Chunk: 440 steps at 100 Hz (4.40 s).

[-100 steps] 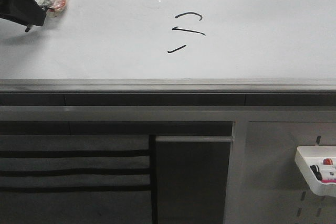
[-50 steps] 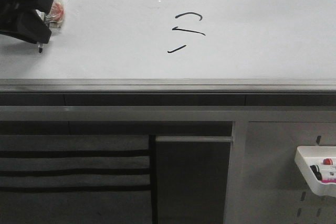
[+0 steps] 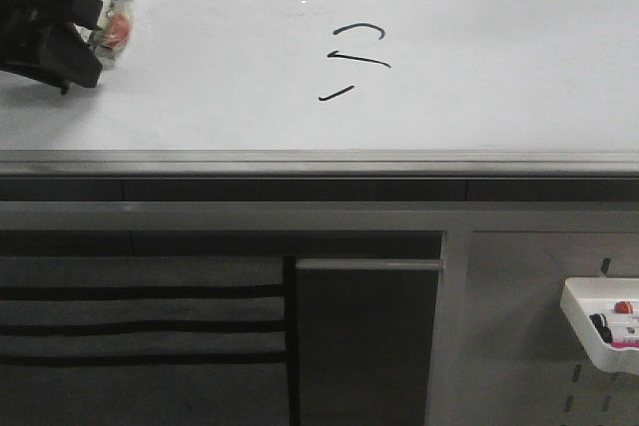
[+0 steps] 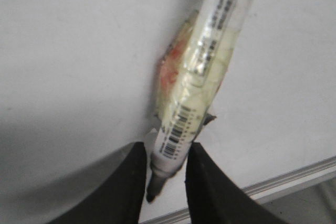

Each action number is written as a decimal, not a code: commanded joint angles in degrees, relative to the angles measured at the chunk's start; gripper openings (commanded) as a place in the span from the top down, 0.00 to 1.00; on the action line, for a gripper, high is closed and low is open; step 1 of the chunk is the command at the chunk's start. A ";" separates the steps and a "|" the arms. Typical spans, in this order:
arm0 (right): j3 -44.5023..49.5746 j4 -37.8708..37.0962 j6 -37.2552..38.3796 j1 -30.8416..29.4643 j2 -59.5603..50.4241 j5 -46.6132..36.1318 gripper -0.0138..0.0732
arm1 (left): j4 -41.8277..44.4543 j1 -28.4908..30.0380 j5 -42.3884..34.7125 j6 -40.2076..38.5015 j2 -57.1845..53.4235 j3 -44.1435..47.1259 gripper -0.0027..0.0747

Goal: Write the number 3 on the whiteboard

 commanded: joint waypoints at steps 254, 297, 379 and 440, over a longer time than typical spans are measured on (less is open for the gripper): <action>29.50 -19.72 40.01 -0.46 -38.51 -10.73 0.93 | 15.31 7.73 -17.37 -8.72 -79.51 48.27 0.99; 29.50 -19.72 40.01 -0.46 -38.51 -10.58 0.93 | 12.97 6.34 -17.55 -9.16 -86.58 53.34 0.99; 29.50 -19.72 40.01 -0.46 -38.51 -10.58 0.93 | 12.30 5.07 -18.95 -9.16 -86.58 53.34 0.99; 56.72 -19.35 40.01 -3.48 -56.88 -38.43 0.93 | 12.30 5.07 -18.95 -9.16 -86.58 53.34 0.99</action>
